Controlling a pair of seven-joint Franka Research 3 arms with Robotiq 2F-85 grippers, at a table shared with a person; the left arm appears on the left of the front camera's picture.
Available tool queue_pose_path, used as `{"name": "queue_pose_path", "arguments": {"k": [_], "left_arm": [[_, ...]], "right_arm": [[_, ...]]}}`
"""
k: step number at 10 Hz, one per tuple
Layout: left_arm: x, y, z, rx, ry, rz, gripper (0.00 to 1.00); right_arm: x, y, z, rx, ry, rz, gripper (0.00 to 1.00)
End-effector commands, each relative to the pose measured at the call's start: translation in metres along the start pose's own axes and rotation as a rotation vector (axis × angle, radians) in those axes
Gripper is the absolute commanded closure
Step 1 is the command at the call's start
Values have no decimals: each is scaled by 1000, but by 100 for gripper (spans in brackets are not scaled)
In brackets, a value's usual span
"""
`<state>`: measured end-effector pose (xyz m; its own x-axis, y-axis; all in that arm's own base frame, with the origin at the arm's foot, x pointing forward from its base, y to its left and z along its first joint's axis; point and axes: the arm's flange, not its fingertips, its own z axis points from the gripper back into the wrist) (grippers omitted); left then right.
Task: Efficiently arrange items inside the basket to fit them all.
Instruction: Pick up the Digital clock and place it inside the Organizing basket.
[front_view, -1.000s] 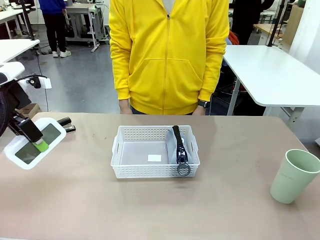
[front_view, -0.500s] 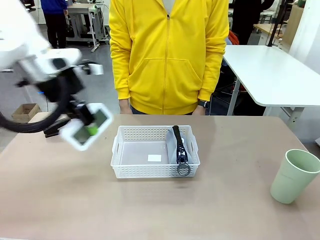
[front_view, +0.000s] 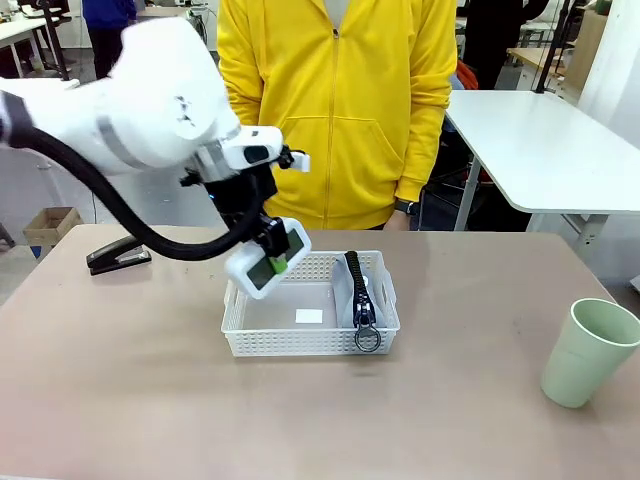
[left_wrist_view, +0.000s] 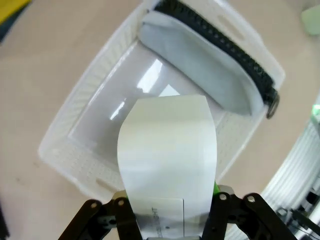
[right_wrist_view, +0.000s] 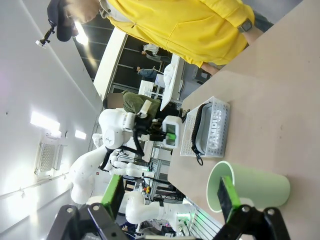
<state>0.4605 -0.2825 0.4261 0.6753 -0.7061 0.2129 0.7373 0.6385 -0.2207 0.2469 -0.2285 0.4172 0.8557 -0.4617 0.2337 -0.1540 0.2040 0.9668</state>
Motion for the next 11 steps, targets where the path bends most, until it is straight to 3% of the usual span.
{"name": "queue_pose_path", "arguments": {"k": [1,7,11], "left_arm": [[24,7,-24,37,42,47,48],[36,27,-75,65,162,18,48],[41,33,-87,81,254,17,48]], "right_arm": [[1,3,0,17,-11,-1,0],[1,3,0,17,-11,-1,0],[1,3,0,17,-11,-1,0]]}}
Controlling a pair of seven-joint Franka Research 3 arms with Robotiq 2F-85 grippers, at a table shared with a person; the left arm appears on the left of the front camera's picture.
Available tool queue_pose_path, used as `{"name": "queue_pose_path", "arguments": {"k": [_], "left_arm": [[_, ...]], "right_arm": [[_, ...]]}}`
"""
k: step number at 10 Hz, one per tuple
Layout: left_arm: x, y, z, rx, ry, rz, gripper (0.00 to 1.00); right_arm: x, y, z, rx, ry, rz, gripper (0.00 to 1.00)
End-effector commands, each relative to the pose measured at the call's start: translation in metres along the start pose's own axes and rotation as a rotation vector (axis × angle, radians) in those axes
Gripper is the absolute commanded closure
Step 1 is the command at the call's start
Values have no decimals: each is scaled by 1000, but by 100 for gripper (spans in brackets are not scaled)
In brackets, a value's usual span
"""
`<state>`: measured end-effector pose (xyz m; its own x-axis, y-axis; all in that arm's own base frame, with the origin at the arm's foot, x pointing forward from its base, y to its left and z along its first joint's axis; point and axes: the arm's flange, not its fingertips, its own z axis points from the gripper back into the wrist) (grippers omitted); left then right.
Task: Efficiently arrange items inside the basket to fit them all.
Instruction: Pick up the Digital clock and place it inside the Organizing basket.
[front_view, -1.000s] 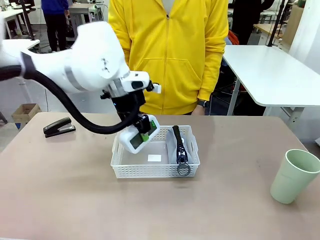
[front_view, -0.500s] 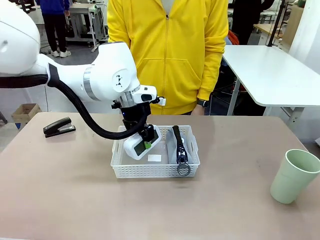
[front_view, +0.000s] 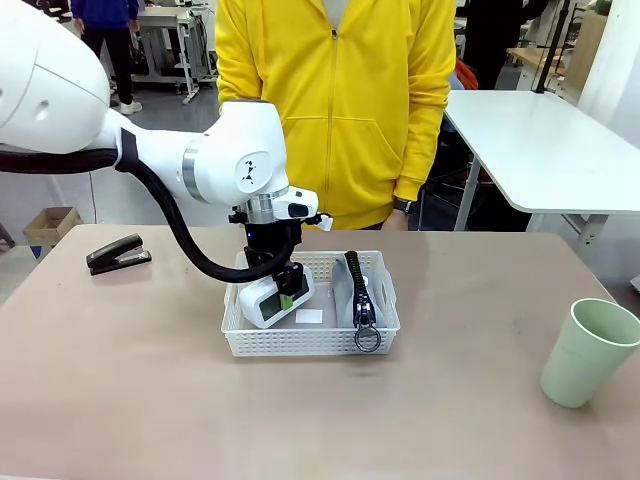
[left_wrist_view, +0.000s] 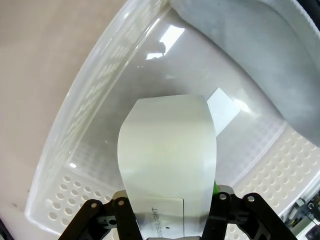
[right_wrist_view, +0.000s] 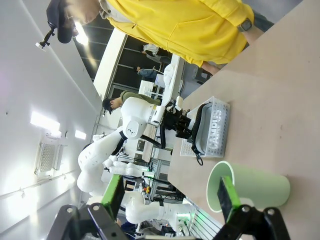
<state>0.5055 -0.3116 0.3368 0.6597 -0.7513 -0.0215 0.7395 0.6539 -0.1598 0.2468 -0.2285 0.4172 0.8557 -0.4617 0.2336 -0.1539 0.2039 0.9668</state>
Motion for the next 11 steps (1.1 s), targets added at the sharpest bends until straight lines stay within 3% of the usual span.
{"name": "queue_pose_path", "arguments": {"k": [1,3,9,11], "left_arm": [[9,0,9,12,24,22,48],[10,1,7,15,48,7,0],[3,-1,16,-73,30,-26,0],[-27,-9,60,-134,-56,-36,0]], "right_arm": [[1,3,0,17,-11,-1,0],[1,3,0,17,-11,-1,0],[1,3,0,17,-11,-1,0],[1,3,0,17,-11,-1,0]]}}
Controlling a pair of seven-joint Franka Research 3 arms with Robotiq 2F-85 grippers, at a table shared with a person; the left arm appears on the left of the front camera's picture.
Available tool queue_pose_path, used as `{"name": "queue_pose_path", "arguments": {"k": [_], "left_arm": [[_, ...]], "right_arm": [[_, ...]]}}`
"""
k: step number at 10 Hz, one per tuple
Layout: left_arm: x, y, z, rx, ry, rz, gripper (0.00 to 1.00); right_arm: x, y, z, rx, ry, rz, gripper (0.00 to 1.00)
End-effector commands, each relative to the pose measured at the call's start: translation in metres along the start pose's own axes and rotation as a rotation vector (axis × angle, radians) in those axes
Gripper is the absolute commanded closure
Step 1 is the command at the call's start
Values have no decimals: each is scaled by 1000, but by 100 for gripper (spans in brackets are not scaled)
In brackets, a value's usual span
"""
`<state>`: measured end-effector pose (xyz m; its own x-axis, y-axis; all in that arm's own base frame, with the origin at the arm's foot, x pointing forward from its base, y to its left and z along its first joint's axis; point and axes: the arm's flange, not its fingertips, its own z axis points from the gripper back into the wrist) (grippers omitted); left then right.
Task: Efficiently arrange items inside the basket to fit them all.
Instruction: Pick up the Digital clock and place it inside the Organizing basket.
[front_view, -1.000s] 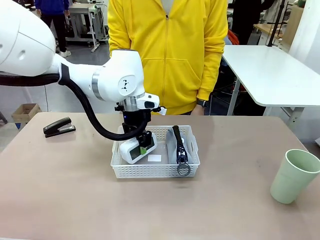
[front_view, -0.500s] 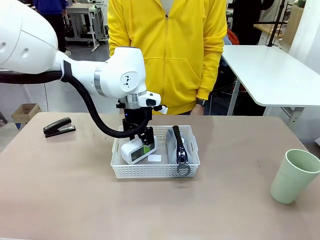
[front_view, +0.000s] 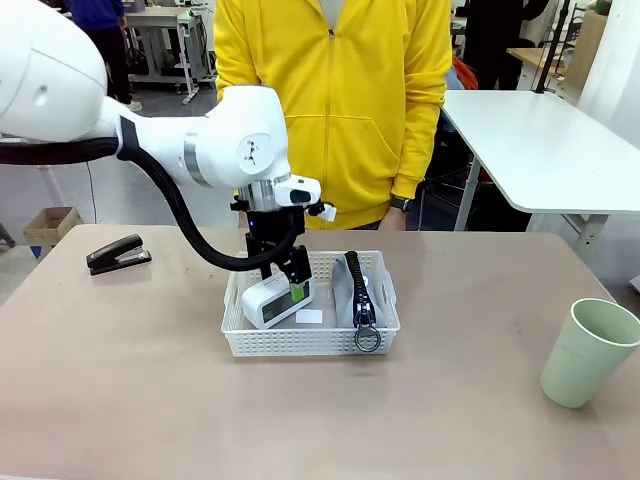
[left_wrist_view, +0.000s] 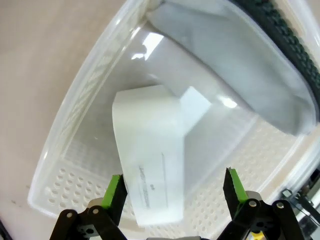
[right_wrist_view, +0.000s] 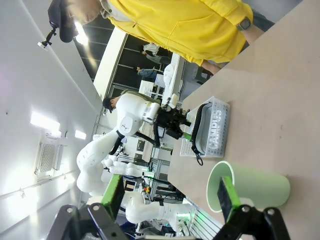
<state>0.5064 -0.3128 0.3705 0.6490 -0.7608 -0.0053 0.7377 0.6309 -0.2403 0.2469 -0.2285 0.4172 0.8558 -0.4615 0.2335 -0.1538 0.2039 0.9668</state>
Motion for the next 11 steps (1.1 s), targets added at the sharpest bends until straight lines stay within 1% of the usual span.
{"name": "queue_pose_path", "arguments": {"k": [1,2,4,5,6,7,8,9,10,11], "left_arm": [[-52,-9,59,-15,-168,6,0],[-83,-9,89,-45,-245,10,0],[-162,-2,140,-158,-347,-37,0],[-208,11,158,-244,-416,-32,0],[-256,28,168,-316,-513,22,0],[-309,51,167,-425,-619,95,0],[-341,66,163,-495,-691,137,0],[-388,93,151,-574,-818,253,0],[-424,119,140,-688,-906,249,0],[-450,144,127,-709,-997,400,0]], "right_arm": [[1,3,0,17,-11,-1,0],[1,3,0,17,-11,-1,0],[1,3,0,17,-11,-1,0],[1,3,0,17,-11,-1,0],[1,3,0,17,-11,-1,0],[1,3,0,17,-11,-1,0],[1,3,0,17,-11,-1,0],[1,3,0,17,-11,-1,0],[1,3,0,17,-11,-1,0],[1,3,0,17,-11,-1,0]]}}
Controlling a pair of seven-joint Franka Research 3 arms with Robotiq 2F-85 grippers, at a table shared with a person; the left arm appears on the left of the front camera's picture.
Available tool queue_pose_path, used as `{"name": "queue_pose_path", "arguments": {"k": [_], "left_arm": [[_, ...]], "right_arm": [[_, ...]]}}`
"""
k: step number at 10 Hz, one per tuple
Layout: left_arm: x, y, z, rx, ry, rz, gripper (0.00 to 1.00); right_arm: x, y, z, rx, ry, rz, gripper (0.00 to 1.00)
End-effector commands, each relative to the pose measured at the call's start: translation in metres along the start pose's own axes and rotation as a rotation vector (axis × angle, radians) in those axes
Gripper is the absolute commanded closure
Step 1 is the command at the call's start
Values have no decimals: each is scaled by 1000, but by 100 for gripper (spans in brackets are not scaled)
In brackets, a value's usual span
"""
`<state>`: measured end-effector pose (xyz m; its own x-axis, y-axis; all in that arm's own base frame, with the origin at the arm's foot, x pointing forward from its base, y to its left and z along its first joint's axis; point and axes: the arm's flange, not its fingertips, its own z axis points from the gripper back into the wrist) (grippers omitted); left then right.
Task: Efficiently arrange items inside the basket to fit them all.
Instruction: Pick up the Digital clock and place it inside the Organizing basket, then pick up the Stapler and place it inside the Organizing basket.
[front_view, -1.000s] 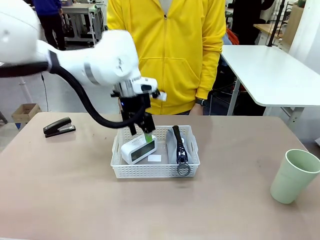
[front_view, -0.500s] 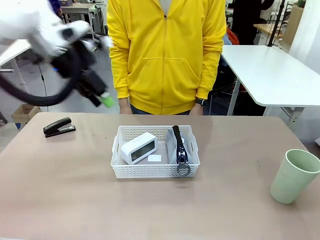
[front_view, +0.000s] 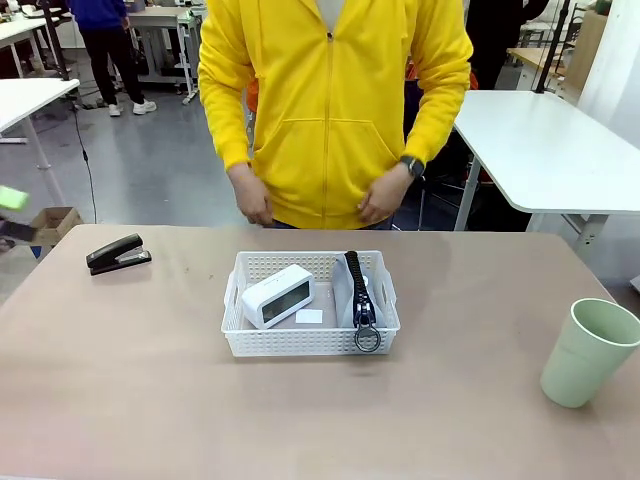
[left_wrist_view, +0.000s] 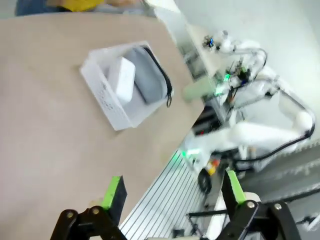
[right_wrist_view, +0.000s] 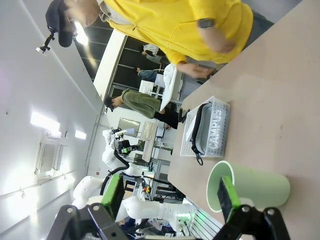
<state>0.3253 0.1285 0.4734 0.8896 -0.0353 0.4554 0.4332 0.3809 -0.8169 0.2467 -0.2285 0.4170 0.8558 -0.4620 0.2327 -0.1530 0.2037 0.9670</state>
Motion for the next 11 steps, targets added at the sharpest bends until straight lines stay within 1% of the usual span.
{"name": "queue_pose_path", "arguments": {"k": [1,2,3,4,5,11], "left_arm": [[5,45,20,-117,-158,85,0],[4,65,28,-177,-148,96,0],[9,82,23,-174,-119,133,0],[18,91,18,-197,-87,149,0],[-15,72,31,-131,-156,151,0],[-15,72,31,-131,-156,151,0]], "right_arm": [[1,3,0,18,-11,0,0],[1,3,0,18,-11,0,0],[1,3,0,18,-11,0,0],[1,3,0,18,-11,0,0],[1,3,0,18,-11,0,0],[1,3,0,18,-11,0,0]]}}
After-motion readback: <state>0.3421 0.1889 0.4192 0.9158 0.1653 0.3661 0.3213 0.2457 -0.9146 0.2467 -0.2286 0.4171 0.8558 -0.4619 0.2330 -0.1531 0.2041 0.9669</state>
